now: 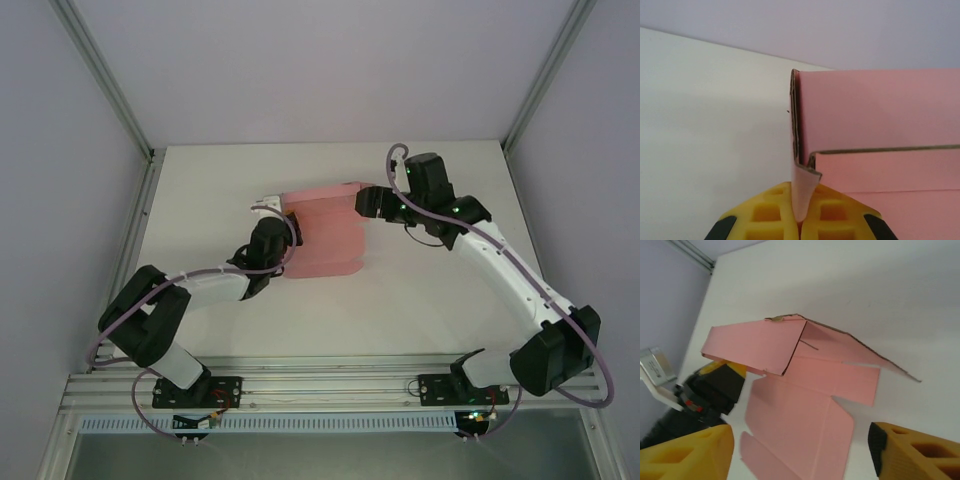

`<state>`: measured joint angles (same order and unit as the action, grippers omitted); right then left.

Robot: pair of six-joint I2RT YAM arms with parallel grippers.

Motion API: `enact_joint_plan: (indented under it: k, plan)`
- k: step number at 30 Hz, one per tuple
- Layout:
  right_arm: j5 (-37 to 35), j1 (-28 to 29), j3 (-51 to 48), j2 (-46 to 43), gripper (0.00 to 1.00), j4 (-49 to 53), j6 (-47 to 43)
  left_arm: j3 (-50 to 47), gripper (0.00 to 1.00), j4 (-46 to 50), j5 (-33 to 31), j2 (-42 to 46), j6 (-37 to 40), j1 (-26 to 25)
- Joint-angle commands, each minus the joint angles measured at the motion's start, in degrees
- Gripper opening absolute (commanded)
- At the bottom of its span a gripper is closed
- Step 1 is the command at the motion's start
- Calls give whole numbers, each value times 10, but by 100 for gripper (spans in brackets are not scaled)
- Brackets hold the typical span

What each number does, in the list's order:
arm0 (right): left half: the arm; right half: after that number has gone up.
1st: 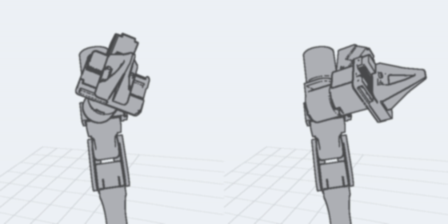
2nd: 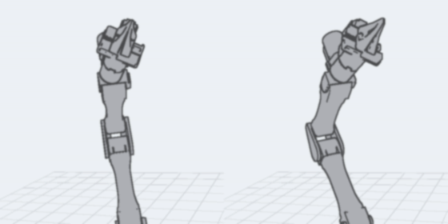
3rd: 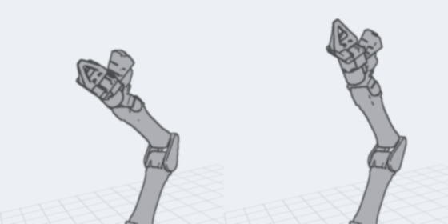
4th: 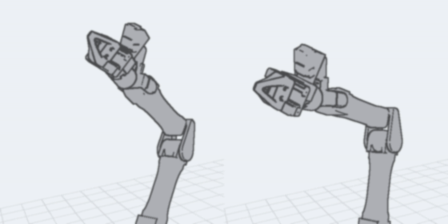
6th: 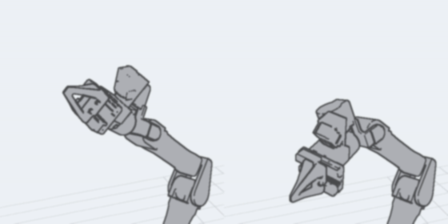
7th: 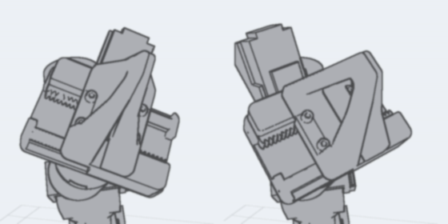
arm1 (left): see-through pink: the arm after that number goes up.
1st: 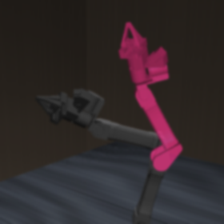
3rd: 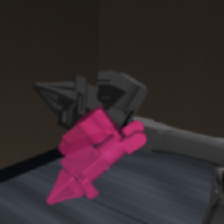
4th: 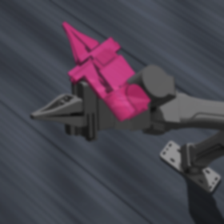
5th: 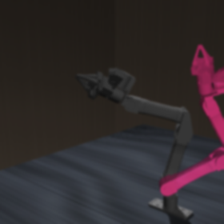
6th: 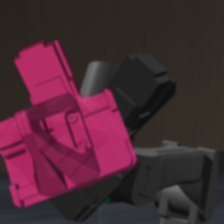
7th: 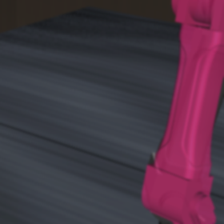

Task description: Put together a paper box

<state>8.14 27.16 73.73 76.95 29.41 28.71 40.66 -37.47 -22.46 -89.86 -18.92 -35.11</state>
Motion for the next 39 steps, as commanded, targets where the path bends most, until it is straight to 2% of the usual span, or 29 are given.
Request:
enact_joint_plan:
  k: [1,5,10,13,15,18,23,28,33,35,39]
  plan:
    - [41,0,-22,-26,67,-93,96,-9,0,-105,-17,-17,-14,-3]
    - [22,0,-23,-13,61,-141,140,-15,0,-155,-24,-31,-21,-10]
    - [27,0,-26,12,56,-214,170,-13,0,-170,-25,-35,-9,-18]
    - [23,0,-10,32,52,-205,176,-16,0,-172,-28,-31,-11,-18]
    - [28,0,-15,40,42,-222,190,-15,0,-172,-24,-31,-15,-18]
    - [32,0,-47,38,20,-286,227,-6,0,-156,-28,-35,-35,-19]
    - [68,-1,-119,35,7,-461,309,13,0,-155,-33,-57,-102,-21]
    - [120,0,-163,84,5,-659,415,53,0,-141,-17,-70,-154,-33]
    - [140,3,-191,159,1,-879,545,65,0,-188,0,-84,-189,-38]
    - [145,4,-187,180,1,-898,561,76,0,-183,2,-84,-191,-41]
    - [148,20,-157,194,10,-845,538,98,0,-176,-5,-92,-191,-50]
